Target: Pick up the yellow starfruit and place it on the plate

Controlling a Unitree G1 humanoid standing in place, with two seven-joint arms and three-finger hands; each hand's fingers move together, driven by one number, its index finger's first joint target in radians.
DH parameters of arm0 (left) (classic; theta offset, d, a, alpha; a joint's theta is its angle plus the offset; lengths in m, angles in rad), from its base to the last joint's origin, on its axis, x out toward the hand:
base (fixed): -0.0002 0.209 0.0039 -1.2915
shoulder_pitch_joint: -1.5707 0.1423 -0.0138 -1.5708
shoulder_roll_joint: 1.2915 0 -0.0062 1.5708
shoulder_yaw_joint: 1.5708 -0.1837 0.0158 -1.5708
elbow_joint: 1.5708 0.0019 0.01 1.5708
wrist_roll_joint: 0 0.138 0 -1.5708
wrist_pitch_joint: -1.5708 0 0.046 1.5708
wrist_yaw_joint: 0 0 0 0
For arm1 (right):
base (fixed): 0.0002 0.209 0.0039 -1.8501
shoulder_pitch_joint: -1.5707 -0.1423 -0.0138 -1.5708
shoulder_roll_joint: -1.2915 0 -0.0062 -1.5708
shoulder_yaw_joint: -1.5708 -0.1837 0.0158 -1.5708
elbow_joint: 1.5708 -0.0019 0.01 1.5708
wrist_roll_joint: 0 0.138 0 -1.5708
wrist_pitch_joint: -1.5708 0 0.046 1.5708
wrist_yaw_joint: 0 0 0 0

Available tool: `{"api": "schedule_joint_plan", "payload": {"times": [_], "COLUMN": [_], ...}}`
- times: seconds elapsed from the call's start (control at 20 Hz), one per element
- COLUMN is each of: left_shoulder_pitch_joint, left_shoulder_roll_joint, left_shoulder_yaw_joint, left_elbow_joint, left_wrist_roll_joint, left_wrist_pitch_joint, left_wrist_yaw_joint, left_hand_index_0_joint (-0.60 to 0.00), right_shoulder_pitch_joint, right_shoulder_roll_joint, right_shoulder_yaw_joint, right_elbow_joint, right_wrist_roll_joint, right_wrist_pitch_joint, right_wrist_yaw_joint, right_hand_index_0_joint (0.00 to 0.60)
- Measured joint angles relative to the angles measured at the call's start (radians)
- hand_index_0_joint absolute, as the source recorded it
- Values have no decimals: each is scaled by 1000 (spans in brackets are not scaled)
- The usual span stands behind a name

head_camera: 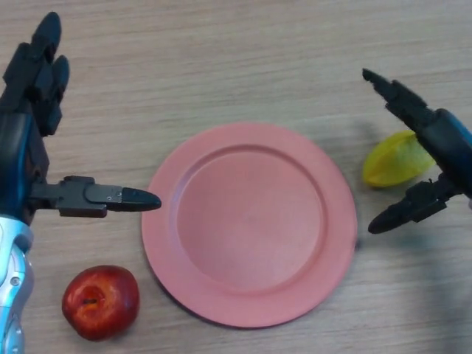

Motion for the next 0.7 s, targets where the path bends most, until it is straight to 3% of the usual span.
{"api": "schedule_joint_plan", "payload": {"times": [0.05,0.1,0.15,0.2,0.25,0.3,0.35,0.45,0.55,0.6,0.7], "left_shoulder_pitch_joint": [3,6,8,9,10,11,11,13,22,28,39], "left_shoulder_roll_joint": [1,1,1,1,1,1,1,2,1,1,1], "left_shoulder_yaw_joint": [7,9,9,9,9,9,9,11,13,13,13], "left_elbow_joint": [0,0,0,0,0,0,0,-1,-8,-9,-15], "left_wrist_roll_joint": [0,0,0,0,1,1,1,1,1,1,1], "left_wrist_pitch_joint": [0,0,0,0,0,0,0,0,0,-1,-1], "left_wrist_yaw_joint": [0,0,0,0,0,0,-1,-1,-4,-7,-7], "left_hand_index_0_joint": [0,0,0,0,0,0,0,0,0,0,0], "right_shoulder_pitch_joint": [-12,-22,-27,-42,-65,-117,-141,-149,-143,-139,-136], "right_shoulder_roll_joint": [0,0,-1,-8,-23,-80,-112,-116,-73,-64,-65], "right_shoulder_yaw_joint": [1,3,16,31,42,91,109,103,80,78,76], "right_elbow_joint": [29,50,68,128,191,293,332,360,363,345,304], "right_wrist_roll_joint": [-9,-36,-37,-101,-201,-498,-672,-681,-493,-437,-432], "right_wrist_pitch_joint": [-32,-50,-62,-141,-223,-338,-382,-382,-381,-375,-344], "right_wrist_yaw_joint": [-16,-28,-32,-88,-153,-373,-485,-506,-405,-392,-393], "right_hand_index_0_joint": [50,201,300,450,531,598,600,600,600,600,600]}}
